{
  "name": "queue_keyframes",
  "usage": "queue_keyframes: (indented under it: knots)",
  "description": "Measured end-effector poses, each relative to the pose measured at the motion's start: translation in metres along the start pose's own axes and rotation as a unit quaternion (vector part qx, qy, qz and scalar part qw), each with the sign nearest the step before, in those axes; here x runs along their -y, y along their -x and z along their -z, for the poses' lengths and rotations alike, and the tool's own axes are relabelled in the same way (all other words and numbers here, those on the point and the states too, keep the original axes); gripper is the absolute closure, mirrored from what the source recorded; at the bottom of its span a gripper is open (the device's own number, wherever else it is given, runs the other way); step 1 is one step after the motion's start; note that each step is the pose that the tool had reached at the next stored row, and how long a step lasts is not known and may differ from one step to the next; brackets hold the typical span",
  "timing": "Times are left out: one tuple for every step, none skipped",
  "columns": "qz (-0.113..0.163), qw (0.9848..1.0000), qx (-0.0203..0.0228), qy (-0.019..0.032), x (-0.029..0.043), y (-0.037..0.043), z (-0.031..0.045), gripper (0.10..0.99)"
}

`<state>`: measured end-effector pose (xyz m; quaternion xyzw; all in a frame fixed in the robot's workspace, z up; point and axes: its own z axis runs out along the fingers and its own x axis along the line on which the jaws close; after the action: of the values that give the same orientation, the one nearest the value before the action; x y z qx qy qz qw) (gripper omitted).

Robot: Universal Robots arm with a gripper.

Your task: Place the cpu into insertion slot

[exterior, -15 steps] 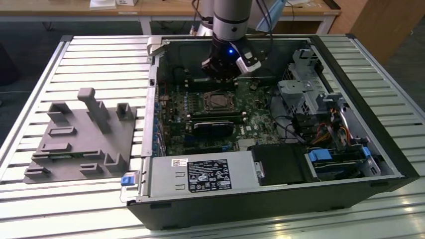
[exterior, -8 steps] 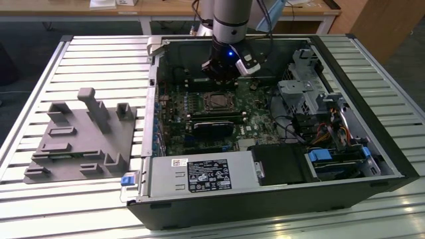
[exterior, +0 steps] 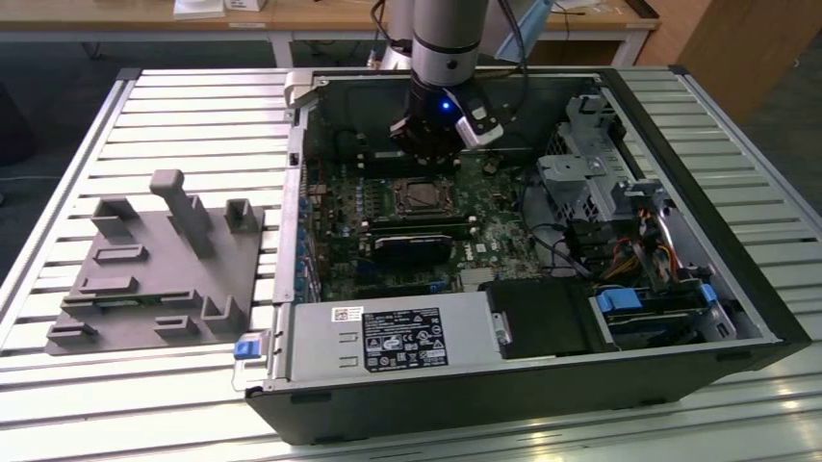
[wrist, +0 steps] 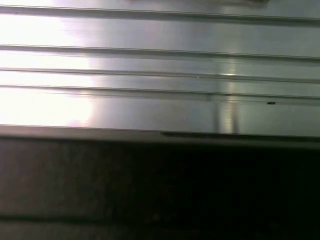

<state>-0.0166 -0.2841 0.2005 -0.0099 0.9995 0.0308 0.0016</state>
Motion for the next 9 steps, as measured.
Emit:
queue_keyframes:
  knots:
    - [0.000,1.0000,0.0000,0.0000,0.0000,0.0000,0.0001,0.980]
    - [0.000,1.0000,0.0000,0.0000,0.0000,0.0000,0.0005,0.980]
    - [0.000,1.0000,0.0000,0.0001,-0.0001,0.0000,0.0009,0.980]
    - [0.000,1.0000,0.0001,0.0001,-0.0001,0.0000,0.0011,0.980]
    - [0.000,1.0000,0.0001,0.0002,-0.0001,0.0000,0.0011,0.980]
    - [0.000,1.0000,0.0001,0.0002,-0.0001,0.0000,0.0012,0.980]
    - [0.000,1.0000,0.0001,-0.0004,-0.0001,0.0000,0.0013,0.980]
    - [0.000,1.0000,0.0000,-0.0016,-0.0001,0.0000,0.0012,0.980]
    - [0.000,1.0000,0.0000,-0.0032,-0.0001,0.0000,0.0011,0.980]
